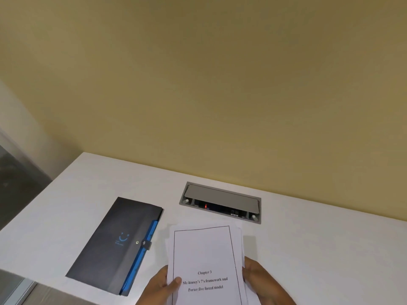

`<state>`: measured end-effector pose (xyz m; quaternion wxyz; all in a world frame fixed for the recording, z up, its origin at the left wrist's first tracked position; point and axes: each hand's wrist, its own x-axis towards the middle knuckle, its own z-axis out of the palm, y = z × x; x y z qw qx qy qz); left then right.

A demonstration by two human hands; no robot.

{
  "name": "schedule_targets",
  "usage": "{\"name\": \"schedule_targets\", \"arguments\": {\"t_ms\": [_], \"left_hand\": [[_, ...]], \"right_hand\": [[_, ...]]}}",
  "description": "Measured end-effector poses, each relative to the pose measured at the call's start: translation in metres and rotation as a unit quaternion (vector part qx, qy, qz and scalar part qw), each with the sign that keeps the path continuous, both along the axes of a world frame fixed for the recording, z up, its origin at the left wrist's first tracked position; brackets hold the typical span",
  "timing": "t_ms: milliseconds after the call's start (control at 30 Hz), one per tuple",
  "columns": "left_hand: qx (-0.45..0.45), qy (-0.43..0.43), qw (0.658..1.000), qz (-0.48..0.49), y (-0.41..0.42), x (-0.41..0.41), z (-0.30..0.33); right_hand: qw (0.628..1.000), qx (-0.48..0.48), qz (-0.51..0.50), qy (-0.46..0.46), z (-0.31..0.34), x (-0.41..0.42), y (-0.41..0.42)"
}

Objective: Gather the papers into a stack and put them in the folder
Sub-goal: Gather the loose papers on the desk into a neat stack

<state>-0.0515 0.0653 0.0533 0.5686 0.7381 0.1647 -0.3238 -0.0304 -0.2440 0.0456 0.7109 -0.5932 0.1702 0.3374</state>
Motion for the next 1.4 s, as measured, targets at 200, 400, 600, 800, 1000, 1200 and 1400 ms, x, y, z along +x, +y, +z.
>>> {"name": "schedule_targets", "arguments": {"t_ms": [200, 400, 600, 800, 1000, 1200, 1400], "left_hand": [[-0.003, 0.016, 0.998, 0.056, -0.022, -0.002, -0.012], [0.012, 0.005, 0.996, 0.093, -0.043, 0.003, -0.002], [-0.025, 0.005, 0.994, 0.11, -0.054, 0.01, 0.006], [-0.016, -0.027, 0.995, 0.095, -0.061, 0.022, 0.019], [-0.039, -0.089, 0.987, 0.13, -0.08, 0.024, 0.024], [-0.099, -0.08, 0.982, 0.142, -0.081, 0.004, 0.005], [-0.071, -0.054, 0.988, 0.127, -0.079, -0.009, -0.023]], "right_hand": [[0.992, -0.008, -0.115, 0.058, 0.0, -0.01, -0.003], [0.992, -0.041, -0.116, -0.031, 0.004, -0.017, -0.006], [0.975, -0.166, -0.079, -0.126, 0.014, -0.014, -0.004], [0.958, -0.21, -0.124, -0.152, 0.029, -0.008, -0.009], [0.942, -0.191, -0.225, -0.159, 0.024, -0.012, 0.007], [0.94, -0.162, -0.262, -0.145, 0.0, -0.038, 0.019], [0.942, -0.196, -0.239, -0.129, -0.025, -0.053, 0.021]]}}
